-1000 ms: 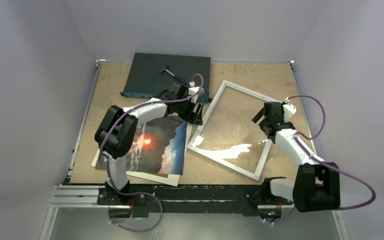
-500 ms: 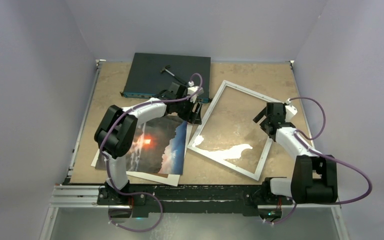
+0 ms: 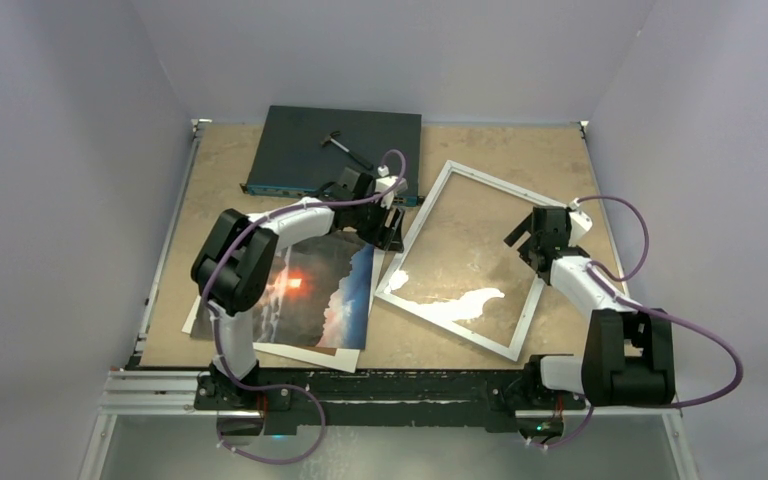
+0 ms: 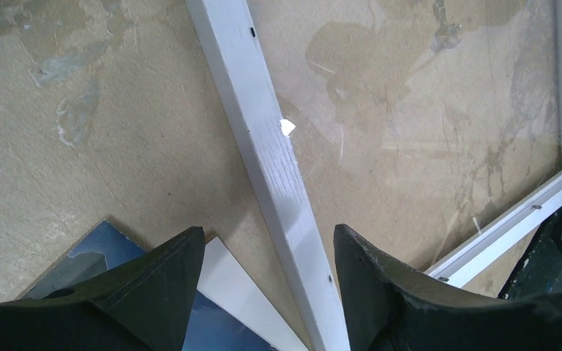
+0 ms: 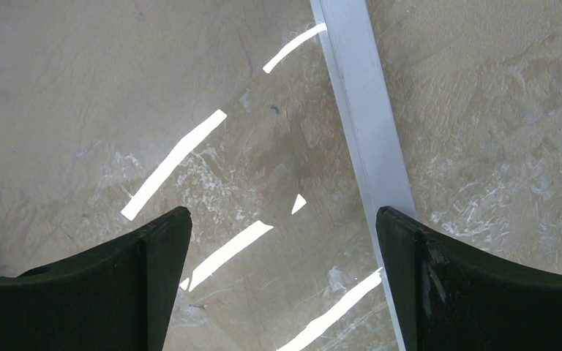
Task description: Put the photo into the frame
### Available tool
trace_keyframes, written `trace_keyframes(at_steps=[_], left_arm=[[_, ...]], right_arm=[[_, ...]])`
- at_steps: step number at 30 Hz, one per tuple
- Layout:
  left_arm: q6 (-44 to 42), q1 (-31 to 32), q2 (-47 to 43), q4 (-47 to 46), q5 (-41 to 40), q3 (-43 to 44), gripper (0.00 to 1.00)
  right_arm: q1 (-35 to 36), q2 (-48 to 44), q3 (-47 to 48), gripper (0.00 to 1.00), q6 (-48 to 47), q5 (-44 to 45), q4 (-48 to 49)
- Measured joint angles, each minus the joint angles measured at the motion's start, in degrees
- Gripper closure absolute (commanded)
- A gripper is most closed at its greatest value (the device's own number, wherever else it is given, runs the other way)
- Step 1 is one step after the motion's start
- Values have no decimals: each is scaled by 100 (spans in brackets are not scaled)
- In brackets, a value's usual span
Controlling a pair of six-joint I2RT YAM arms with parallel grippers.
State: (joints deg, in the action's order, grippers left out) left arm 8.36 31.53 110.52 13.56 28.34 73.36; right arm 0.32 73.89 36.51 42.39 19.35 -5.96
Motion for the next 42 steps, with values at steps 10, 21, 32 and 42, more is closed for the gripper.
trace_keyframes(at_steps=[10,21,32,42], left_arm=[[-4,0,247,-63,0,0,37],[-7,0,254,-52,9,13,37],[-55,-13,210,149,144,219,37],[-409,-256,-39,638,293,219,35]], right_arm=[[-7,157,-59,1,31,-299,210],[0,144,-63,1,33,-433,299],[-122,166,767,1,-109,-396,168],[-332,1366,1475,1,-129,-348,426]])
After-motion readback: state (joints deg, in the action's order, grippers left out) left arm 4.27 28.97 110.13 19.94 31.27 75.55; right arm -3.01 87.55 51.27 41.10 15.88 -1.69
